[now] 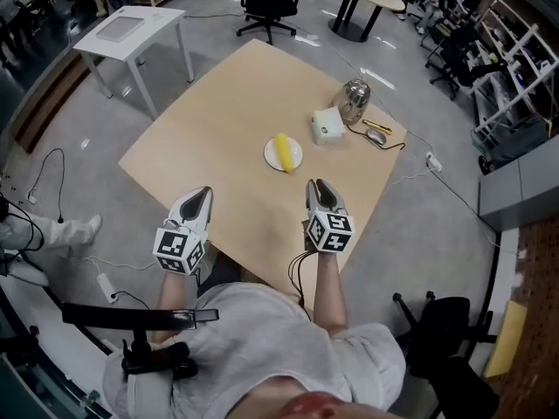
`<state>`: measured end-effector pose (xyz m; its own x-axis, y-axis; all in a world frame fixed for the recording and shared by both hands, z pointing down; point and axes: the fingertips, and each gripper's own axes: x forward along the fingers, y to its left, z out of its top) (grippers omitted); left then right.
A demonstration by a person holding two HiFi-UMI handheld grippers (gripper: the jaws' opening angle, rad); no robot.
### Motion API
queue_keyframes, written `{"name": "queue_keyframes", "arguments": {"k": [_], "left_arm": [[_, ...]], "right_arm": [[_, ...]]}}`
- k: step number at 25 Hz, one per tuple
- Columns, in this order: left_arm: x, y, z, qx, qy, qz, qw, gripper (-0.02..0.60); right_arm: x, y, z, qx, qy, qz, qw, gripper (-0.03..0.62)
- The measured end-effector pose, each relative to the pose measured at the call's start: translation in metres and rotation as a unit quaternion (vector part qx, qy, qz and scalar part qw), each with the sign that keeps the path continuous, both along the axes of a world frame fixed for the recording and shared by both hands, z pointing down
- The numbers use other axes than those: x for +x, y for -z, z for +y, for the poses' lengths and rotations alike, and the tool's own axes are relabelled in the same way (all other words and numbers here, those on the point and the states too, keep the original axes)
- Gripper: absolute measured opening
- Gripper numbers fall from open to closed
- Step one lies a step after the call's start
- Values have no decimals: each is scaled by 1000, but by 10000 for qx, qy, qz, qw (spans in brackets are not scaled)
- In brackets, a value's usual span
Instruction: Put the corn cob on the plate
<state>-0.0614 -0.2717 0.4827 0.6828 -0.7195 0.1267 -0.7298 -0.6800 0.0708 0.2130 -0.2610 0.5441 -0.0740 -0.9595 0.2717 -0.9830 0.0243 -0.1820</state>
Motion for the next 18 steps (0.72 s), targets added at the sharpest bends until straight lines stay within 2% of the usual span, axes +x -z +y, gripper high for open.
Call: {"name": "queue_keyframes", "arguments": {"k": [4,18], "left_arm": [[6,4,5,36,-55,7,10000,20],[17,16,9,97,-286,84,9995,20]], "right_arm": [[6,12,21,268,-119,-29,9996,57],[-2,25,71,522,-225,3,9984,8]]}}
